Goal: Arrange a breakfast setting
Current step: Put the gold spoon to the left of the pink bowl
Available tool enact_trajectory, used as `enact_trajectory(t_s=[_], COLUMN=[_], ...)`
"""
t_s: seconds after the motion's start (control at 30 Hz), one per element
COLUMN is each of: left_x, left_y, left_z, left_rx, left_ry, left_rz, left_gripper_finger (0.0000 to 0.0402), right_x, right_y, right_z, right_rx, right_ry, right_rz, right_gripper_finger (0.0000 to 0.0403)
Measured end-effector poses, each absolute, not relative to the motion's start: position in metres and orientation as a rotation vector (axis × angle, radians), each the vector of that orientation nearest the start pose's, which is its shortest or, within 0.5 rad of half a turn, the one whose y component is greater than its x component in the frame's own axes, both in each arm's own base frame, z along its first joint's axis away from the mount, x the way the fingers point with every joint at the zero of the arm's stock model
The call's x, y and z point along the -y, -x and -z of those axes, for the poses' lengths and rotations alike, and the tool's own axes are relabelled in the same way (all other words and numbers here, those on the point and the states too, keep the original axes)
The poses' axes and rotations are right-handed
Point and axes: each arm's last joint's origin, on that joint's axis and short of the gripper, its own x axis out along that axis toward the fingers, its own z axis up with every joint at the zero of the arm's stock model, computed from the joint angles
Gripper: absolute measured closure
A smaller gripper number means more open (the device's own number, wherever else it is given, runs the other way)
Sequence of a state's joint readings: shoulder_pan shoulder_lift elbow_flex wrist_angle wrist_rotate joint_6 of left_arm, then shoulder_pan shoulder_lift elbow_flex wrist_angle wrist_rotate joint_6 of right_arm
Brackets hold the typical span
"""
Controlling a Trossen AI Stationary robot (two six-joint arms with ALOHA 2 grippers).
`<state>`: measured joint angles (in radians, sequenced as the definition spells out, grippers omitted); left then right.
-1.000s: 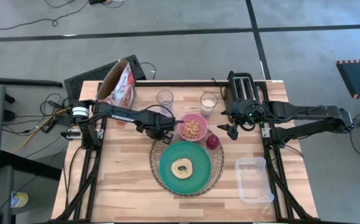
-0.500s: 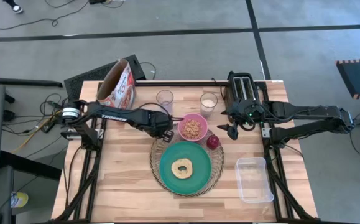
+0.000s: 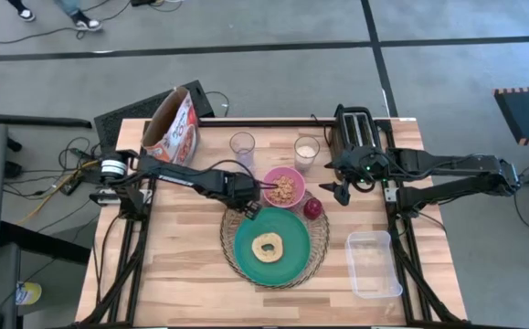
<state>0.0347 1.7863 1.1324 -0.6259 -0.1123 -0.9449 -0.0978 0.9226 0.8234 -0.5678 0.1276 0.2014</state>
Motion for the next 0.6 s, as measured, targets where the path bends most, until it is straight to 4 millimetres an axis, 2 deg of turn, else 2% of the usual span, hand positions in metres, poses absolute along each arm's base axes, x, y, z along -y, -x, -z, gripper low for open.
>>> enact_trajectory(t_s=[0.23, 0.6], left_x=[-0.015, -0.013], left_y=[-0.335, -0.324], left_z=[-0.167, -0.15], left_rx=[-1.112, -1.14], left_ry=[0.744, 0.785], left_rz=[-0.72, -0.729], left_gripper_finger=[0.0397, 0.0397], right_x=[0.022, 0.022], right_y=[-0.185, -0.185], right_z=[-0.29, -0.29], right_rx=[-0.644, -0.644], right_ry=[-0.183, -0.183], right_rz=[0.284, 0.284], right_gripper_finger=[0.0042, 0.0042])
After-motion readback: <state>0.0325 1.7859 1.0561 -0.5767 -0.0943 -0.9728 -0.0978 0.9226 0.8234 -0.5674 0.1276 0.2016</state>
